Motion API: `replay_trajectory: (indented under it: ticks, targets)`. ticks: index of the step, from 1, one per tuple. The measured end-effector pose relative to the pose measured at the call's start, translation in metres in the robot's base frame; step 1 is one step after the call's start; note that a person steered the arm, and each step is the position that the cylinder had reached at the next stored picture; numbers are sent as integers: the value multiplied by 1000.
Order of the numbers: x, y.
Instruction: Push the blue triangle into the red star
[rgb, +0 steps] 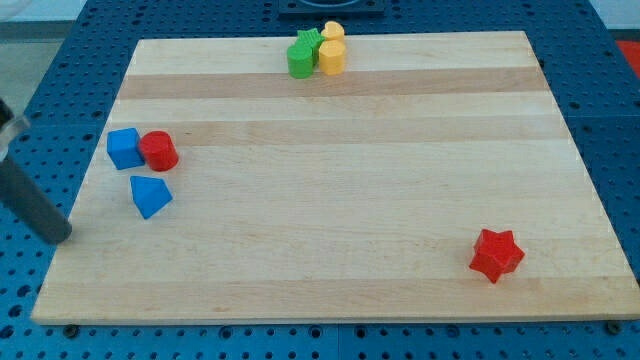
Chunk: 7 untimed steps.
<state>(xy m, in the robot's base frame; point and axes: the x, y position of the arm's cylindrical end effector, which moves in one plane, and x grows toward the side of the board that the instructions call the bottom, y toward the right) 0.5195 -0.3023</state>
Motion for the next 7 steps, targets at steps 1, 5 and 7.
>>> replay_trajectory:
  ticks: [1,5,7]
  targets:
    - [-39,15]
    - [-83,97]
    - [-75,30]
